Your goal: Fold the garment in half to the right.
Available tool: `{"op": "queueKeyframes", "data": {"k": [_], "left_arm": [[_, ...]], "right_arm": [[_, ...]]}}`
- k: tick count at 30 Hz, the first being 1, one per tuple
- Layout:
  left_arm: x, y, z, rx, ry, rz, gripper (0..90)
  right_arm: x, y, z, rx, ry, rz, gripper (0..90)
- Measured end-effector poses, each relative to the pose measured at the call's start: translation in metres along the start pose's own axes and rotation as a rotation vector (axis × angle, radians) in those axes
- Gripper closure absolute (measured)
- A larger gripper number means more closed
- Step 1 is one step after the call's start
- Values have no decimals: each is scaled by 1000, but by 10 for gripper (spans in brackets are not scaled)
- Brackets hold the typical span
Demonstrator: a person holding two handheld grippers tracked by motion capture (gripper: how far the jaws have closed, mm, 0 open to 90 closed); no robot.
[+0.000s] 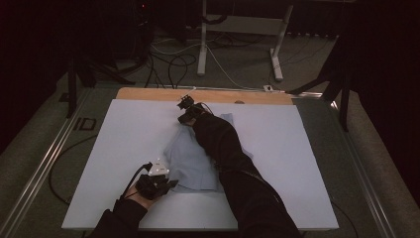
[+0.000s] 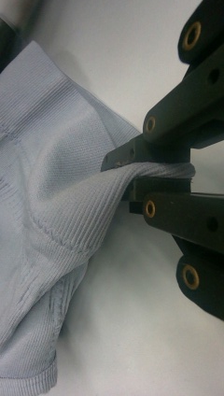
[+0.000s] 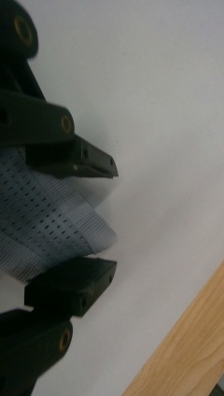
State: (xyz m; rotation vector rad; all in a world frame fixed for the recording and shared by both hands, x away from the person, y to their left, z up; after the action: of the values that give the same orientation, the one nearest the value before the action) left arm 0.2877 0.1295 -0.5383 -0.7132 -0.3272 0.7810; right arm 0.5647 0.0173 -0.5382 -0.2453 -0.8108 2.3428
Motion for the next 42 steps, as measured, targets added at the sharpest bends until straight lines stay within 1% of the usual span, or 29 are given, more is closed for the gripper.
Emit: {"op": "queueKeyframes", "data": {"k": [3, 4, 5, 6, 8, 9, 10, 11, 12, 13, 14, 16, 17, 18, 20, 21, 22, 23, 27, 30, 32, 33, 37, 38, 40, 42], "left_arm": [[0, 0, -1, 0, 2, 10, 868], [0, 0, -1, 0, 2, 10, 868], [0, 0, -1, 2, 3, 6, 868], [0, -1, -1, 0, 6, 7, 868], [0, -1, -1, 0, 6, 9, 868], [-1, -1, -1, 0, 6, 9, 868], [-1, -1, -1, 3, 8, 7, 868], [-1, -1, -1, 3, 8, 7, 868], [-1, -1, -1, 3, 9, 10, 868], [-1, -1, -1, 3, 11, 16, 868], [-1, -1, -1, 3, 11, 16, 868], [-1, -1, -1, 2, 11, 16, 868], [0, -1, -1, 0, 15, 22, 868], [0, -1, -1, -5, 17, 30, 868], [0, -1, 0, -5, 18, 28, 868], [-1, -2, 0, -8, 16, 28, 868], [-1, -2, 0, -10, 17, 29, 869], [-1, -3, 0, -14, 18, 31, 869], [-2, -4, 2, -22, 17, 31, 869], [-2, -4, 3, -28, 20, 39, 869], [-2, -5, 3, -30, 22, 34, 869], [-2, -5, 4, -33, 22, 32, 869], [-2, -7, 7, -42, 20, 29, 869], [-2, -7, 7, -44, 19, 29, 869], [-2, -8, 8, -48, 19, 32, 869], [-3, -9, 9, -48, 16, 26, 869]], "right_arm": [[1, 2, -2, 11, 8, 20, 568], [1, 2, -2, 11, 8, 20, 568], [1, 2, -2, 14, 12, 35, 584], [1, 2, -2, 21, 8, 43, 637], [1, 2, -2, 24, 15, 51, 655], [2, 2, -1, 26, 10, 49, 680], [2, 1, -1, 37, 14, 67, 733], [2, 1, -1, 37, 14, 67, 733], [3, 1, -1, 43, 17, 68, 761], [4, 0, 0, 54, 25, 72, 822], [4, 0, 0, 54, 25, 72, 822], [5, -1, 0, 64, 32, 92, 841], [5, -1, 1, 61, 38, 99, 852], [6, -1, 1, 54, 35, 90, 859], [7, -2, 4, 36, 24, 87, 861], [7, -2, 4, 36, 24, 87, 861], [7, -3, 7, 18, 30, 85, 863], [6, -4, 9, 8, 21, 79, 863], [6, -5, 13, 2, 20, 81, 867], [6, -6, 18, -10, 20, 81, 874], [6, -7, 21, -9, 24, 83, 874], [6, -8, 23, -18, 26, 85, 874], [6, -8, 28, -25, 27, 87, 875], [5, -9, 32, -37, 28, 85, 875], [5, -9, 34, -42, 23, 82, 876], [5, -9, 36, -46, 21, 84, 876]]}}
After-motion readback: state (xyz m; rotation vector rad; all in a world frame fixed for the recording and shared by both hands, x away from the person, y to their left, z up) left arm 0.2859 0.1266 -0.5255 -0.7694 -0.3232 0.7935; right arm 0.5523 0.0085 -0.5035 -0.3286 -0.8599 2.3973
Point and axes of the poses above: each handheld gripper's, and its own axes: z roughly backward along the jaws, y roughly out of its underside, x roughly to its left, the point moved 3 cm from there along -z, roughly forward along the jaws, and after that the axes turned 8 degrees about -y, right-handed, at the moved point
